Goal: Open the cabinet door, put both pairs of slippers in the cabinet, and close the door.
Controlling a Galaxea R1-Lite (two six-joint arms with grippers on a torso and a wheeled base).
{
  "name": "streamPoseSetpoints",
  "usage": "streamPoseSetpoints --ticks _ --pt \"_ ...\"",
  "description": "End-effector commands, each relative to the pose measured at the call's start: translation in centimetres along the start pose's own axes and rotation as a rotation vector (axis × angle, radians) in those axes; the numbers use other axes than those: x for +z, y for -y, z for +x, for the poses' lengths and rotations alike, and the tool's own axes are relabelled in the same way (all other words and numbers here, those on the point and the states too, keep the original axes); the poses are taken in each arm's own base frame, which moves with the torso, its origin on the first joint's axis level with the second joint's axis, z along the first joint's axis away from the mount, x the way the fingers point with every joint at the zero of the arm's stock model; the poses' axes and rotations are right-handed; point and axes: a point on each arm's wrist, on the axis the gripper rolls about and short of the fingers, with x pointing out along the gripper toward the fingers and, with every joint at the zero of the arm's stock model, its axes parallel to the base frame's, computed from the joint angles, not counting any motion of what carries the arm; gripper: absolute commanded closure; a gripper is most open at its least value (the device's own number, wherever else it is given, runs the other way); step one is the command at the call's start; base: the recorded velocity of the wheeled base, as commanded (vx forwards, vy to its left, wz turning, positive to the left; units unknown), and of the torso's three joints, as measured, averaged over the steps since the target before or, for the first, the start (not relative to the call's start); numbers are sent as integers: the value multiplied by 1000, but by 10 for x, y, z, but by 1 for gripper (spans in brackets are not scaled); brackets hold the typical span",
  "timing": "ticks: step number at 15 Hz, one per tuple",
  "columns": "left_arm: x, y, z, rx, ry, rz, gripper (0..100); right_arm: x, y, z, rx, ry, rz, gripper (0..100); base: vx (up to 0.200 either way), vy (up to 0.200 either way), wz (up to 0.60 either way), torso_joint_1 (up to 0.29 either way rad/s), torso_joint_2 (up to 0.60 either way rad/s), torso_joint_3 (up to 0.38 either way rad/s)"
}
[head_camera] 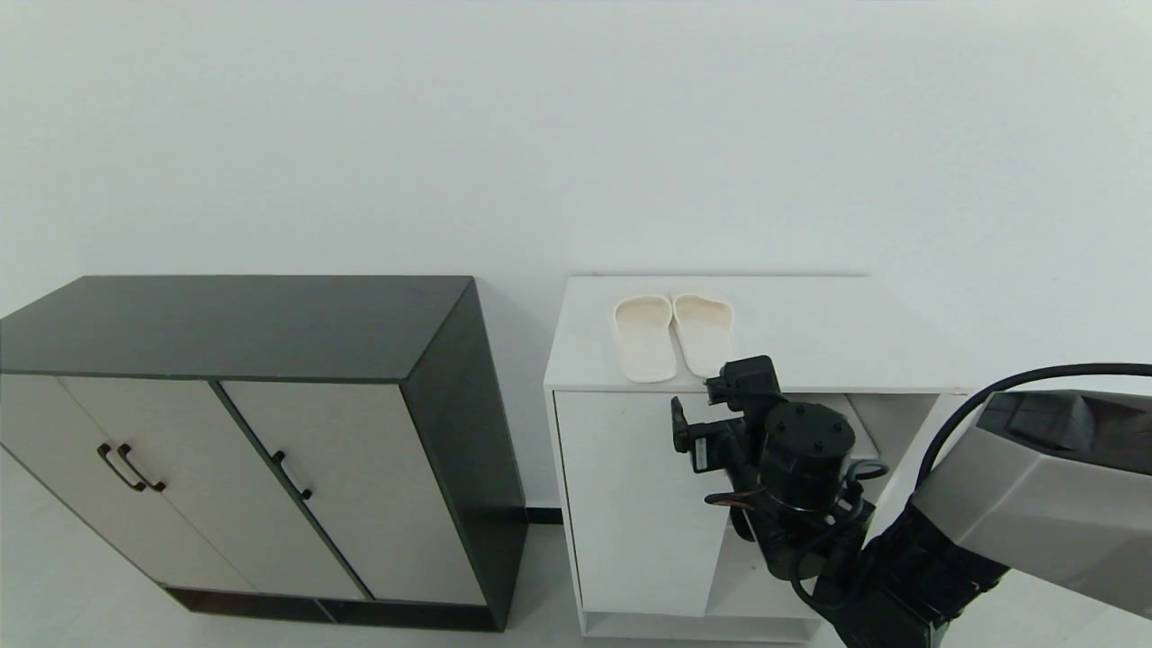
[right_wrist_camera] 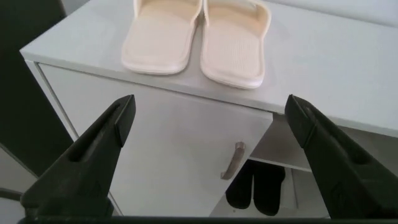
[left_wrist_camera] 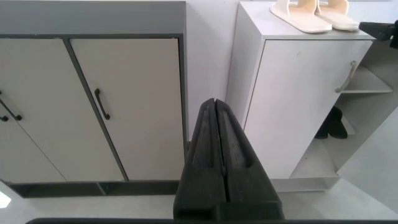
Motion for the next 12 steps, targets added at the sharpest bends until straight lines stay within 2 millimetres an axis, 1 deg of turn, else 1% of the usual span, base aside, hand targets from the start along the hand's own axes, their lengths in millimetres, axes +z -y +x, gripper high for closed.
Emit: streamPoseSetpoints --ticks 1,2,3,5,6,7,8,9,12 --pt "0 0 0 0 0 2 100 0 2 2 -7 -4 -14 0 0 0 0 0 0 0" --pt "0 0 0 0 0 4 100 3 3 2 -10 -2 -16 0 0 0 0 0 0 0" --pt "0 0 0 -1 0 4 100 15 7 -3 -3 -46 -28 0 0 0 0 0 0 0" --pt "0 0 0 -1 0 4 100 35 9 -2 -2 -96 16 0 0 0 0 0 0 0" --pt "0 0 0 -1 0 4 100 54 8 0 2 -119 51 0 0 0 0 0 0 0" --pt "0 0 0 -1 0 4 100 61 8 0 3 -121 61 0 0 0 0 0 0 0" --pt "0 0 0 -1 0 5 100 80 4 1 11 -129 92 0 0 0 0 0 0 0" --pt "0 0 0 0 0 4 100 94 2 1 20 -141 98 0 0 0 0 0 0 0" --pt "0 0 0 0 0 5 100 117 0 1 24 -196 115 0 0 0 0 0 0 0"
